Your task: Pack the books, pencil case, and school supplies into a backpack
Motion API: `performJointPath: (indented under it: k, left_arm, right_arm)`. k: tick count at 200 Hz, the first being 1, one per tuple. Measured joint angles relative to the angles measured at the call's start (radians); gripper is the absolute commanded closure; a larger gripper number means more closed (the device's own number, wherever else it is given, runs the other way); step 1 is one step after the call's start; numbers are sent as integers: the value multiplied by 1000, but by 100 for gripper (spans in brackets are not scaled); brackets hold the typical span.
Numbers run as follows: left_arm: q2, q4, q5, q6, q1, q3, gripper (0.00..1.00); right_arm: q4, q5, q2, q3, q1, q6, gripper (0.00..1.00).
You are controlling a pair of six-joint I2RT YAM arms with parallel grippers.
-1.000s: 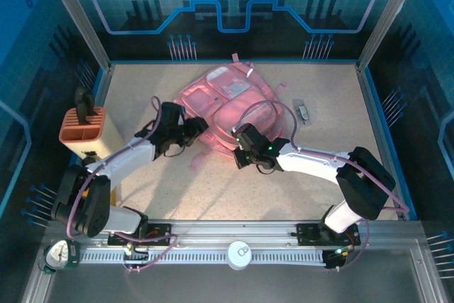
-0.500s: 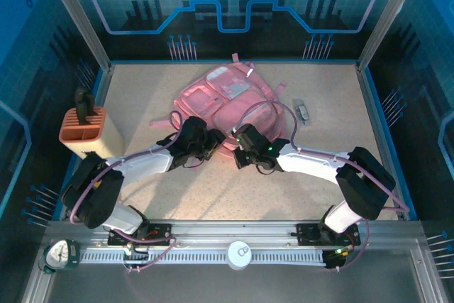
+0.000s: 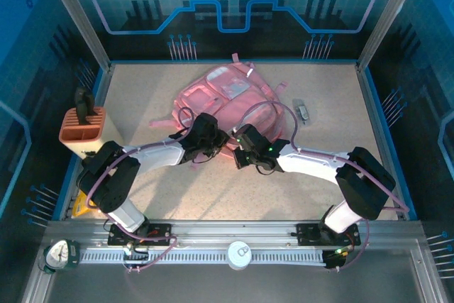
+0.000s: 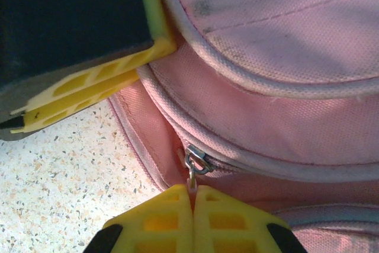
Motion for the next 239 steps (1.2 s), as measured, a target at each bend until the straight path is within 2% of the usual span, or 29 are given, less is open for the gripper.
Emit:
performJointPath:
  k: [41, 83, 106, 147, 175, 202, 239]
  left_arm:
    - [0, -7, -8, 6, -2, 5, 99]
    - [0, -7, -11, 6, -3, 5, 100]
    - [0, -7, -19, 6, -3, 5, 100]
    - [0, -7, -27, 10, -5, 5, 100]
    - [-14, -24, -34, 44, -5, 9, 100]
    - [-61, -61, -41, 82, 0, 17, 100]
    - [-144, -118, 3, 142, 47, 14, 100]
  right_arm:
    - [0, -1, 43, 19, 0, 8, 89]
    - [-3, -18, 89, 63, -5, 20, 77]
    - [-8, -19, 117, 80, -5, 26, 83]
    - [-11, 3, 126, 82, -5, 38, 100]
    - [-24, 26, 91, 70, -5, 38, 100]
    - [-43, 71, -5, 20, -9, 38, 100]
    - [-55, 77, -132, -61, -85, 21, 100]
